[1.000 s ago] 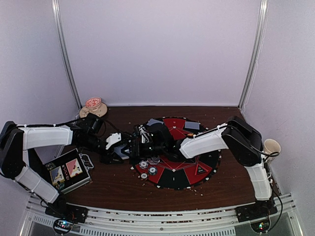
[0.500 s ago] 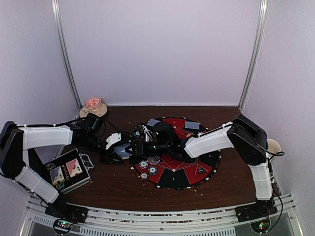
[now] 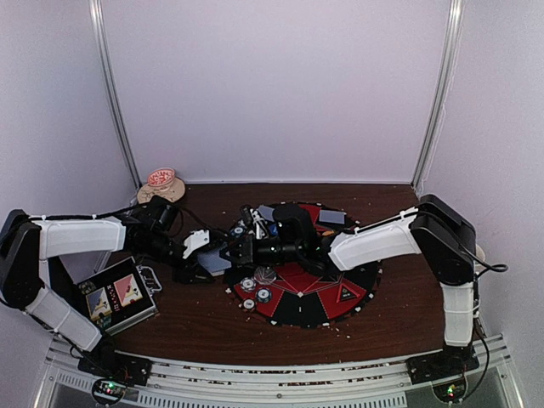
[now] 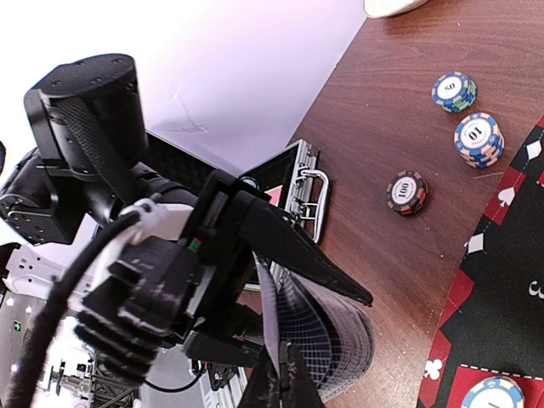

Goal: Distribute texas hold em gaming equipment
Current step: Pick up the poker card from the face-down deck piles, then distribute the poker card in the dealer area.

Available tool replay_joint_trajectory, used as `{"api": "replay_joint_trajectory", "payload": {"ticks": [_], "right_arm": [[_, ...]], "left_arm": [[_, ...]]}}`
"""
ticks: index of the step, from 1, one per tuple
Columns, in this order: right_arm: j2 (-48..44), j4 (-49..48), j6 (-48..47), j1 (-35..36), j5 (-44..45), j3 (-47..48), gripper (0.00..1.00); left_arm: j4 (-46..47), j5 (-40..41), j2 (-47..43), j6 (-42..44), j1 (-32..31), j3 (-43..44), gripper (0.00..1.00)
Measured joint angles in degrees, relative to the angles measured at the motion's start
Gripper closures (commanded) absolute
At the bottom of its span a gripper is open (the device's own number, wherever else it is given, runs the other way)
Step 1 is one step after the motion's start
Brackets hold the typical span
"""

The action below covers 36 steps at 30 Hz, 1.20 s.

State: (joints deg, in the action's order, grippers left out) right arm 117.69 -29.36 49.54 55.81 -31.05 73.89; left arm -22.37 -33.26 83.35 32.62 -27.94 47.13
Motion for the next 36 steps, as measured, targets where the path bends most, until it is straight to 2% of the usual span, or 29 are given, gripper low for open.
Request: {"api": "replay_joint_trajectory", "payload": {"ticks": [14, 21, 36], "right_arm": [[-8.85, -0.13, -0.55, -4.52, 0.79, -8.33, 1.00], [-9.44, -0.09, -1.14, -7.72, 0.87, -10.14, 1.00], [4.66, 6.29, -2.82, -8.79, -2.14, 1.99, 1.00]], "left_arm": [[-0.04, 0.02, 0.00, 0.00, 0.00, 0.00, 0.55], [-0.04, 0.02, 0.00, 0.00, 0.00, 0.00, 0.55], [-0.04, 0.02, 0.00, 0.02, 0.00, 0.00, 0.55]]}}
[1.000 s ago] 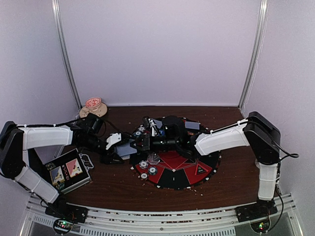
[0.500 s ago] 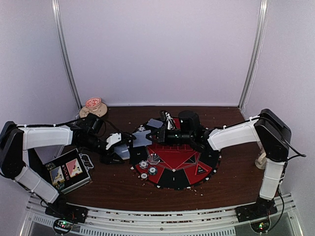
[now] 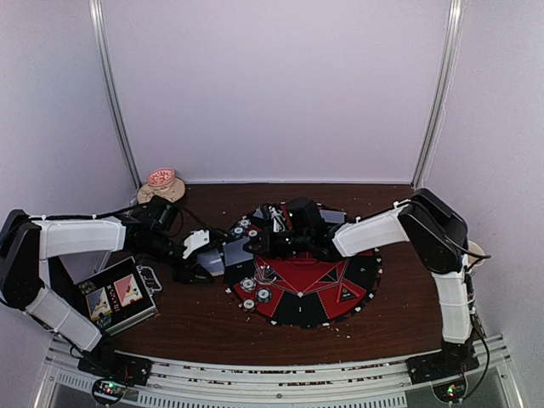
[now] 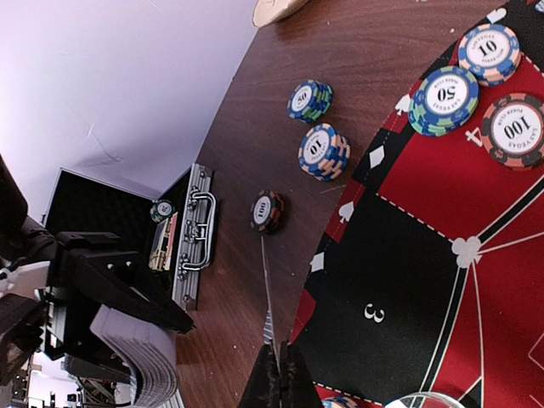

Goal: Distribute texas hold em gaming equipment
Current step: Distribute the poker card in the dealer area.

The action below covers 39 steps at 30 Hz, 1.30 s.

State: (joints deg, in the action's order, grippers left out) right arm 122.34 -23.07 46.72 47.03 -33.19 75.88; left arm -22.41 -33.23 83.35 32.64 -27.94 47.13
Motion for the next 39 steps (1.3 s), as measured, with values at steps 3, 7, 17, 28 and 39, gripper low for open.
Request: {"api": "replay_joint_trajectory", "payload": {"ticks": [3, 7, 17, 28, 39], "right_arm": [[1.84, 0.63, -0.02, 0.04, -0.46, 1.14, 1.00], [4.20, 1.18, -0.04, 0.17, -0.76, 2.71, 1.00], [6.05, 3.19, -0.20, 0.52, -1.11, 3.91, 1.00], [8.28, 4.94, -0.50, 1.03, -1.22, 6.01, 1.00], [8.28, 9.77, -3.63, 1.25, 1.99, 6.73, 0.71]], "left_arm": [[0.00, 0.00, 0.00, 0.00, 0.00, 0.00, 0.55], [0.00, 0.02, 0.00, 0.02, 0.00, 0.00, 0.55], [0.00, 0.00, 0.00, 0.02, 0.00, 0.00, 0.55], [0.00, 0.00, 0.00, 0.02, 0.00, 0.00, 0.55], [0.00, 0.00, 0.00, 0.02, 0.00, 0.00, 0.55]]}}
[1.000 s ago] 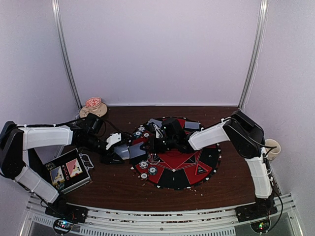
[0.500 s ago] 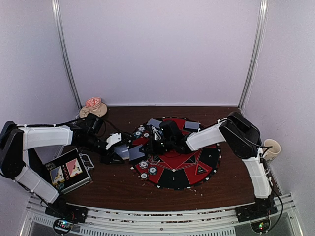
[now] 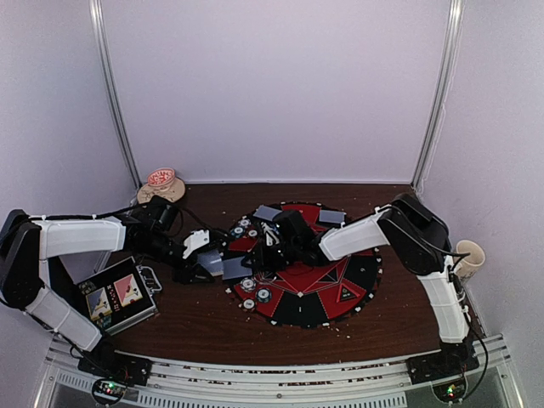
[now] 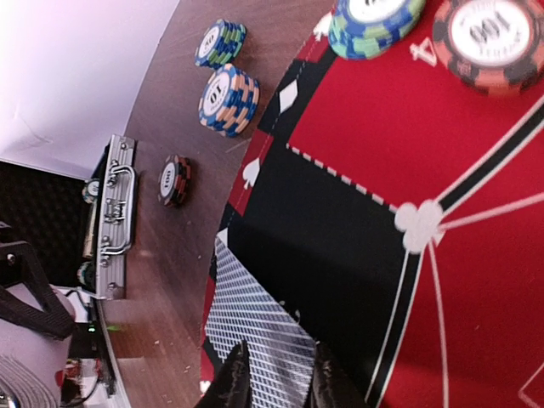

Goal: Distribute texas hold em gaming equipment
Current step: Distribute the poker card in the dealer area, then pick up the poker card from the face-down deck piles.

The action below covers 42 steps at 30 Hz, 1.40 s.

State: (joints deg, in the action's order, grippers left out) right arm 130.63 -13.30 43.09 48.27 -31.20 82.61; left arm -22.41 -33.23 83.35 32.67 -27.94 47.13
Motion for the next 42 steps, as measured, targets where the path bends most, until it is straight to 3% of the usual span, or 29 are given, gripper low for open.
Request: {"api": "replay_joint_trajectory", "payload": {"ticks": [14, 21, 28, 42], "right_arm": [[-4.52, 6.08, -3.65, 0.15, 6.58, 0.63, 0.44], [-13.18, 5.70, -4.83, 0.31, 9.55, -3.65, 0.28], [-16.37, -0.09, -4.13, 2.75, 6.54, -5.70, 0.26], [-9.75, -3.17, -2.78, 8.90, 2.45, -2.47, 0.25]], "left_arm": [[0.00, 0.00, 0.00, 0.00, 0.00, 0.00, 0.55], [0.00, 0.00, 0.00, 0.00, 0.00, 0.00, 0.55], [0.00, 0.00, 0.00, 0.00, 0.00, 0.00, 0.55], [-0.02, 0.00, 0.00, 0.00, 0.00, 0.00, 0.55]]}}
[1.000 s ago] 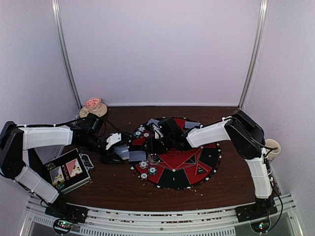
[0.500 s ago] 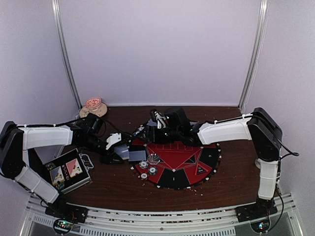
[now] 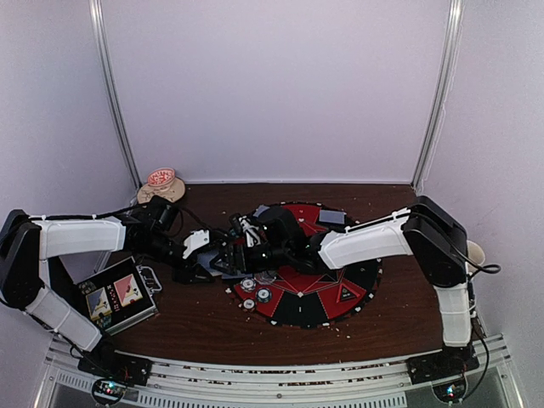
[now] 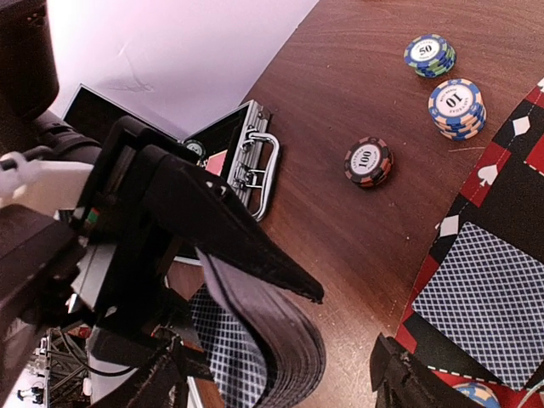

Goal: Distribute texas hold em gaming equipment
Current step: Pick up the poker card from the face-down deck piles.

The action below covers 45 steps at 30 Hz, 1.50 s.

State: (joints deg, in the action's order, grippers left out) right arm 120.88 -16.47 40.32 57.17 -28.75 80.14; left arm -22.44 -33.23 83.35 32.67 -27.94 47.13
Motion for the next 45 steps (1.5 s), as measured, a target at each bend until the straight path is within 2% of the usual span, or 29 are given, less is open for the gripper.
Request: {"api": "replay_joint_trajectory", "payload": {"ticks": [8, 14, 22, 41, 45], "right_arm": [[4.87, 0.20, 0.87, 0.26, 0.11, 4.46, 0.25], [6.47, 0.48, 1.75, 0.28, 0.39, 7.34, 0.31], [6.58, 1.62, 1.62, -0.31, 1.53, 7.45, 0.45], [1.09, -1.36, 1.95, -1.90, -0.04, -0.09, 0.74], [-0.76, -2.62, 2.58, -2.23, -1.51, -2.32, 0.84]], "left_arm": [[0.02, -0.02, 0.00, 0.02, 0.00, 0.00, 0.55], [0.00, -0.02, 0.00, 0.04, 0.00, 0.00, 0.55], [0.02, 0.04, 0.00, 0.02, 0.00, 0.00, 0.55], [0.00, 0.87, 0.24, 0.04, 0.09, 0.00, 0.55], [-0.02, 0.66, 0.24, 0.04, 0.09, 0.00, 0.55]]}}
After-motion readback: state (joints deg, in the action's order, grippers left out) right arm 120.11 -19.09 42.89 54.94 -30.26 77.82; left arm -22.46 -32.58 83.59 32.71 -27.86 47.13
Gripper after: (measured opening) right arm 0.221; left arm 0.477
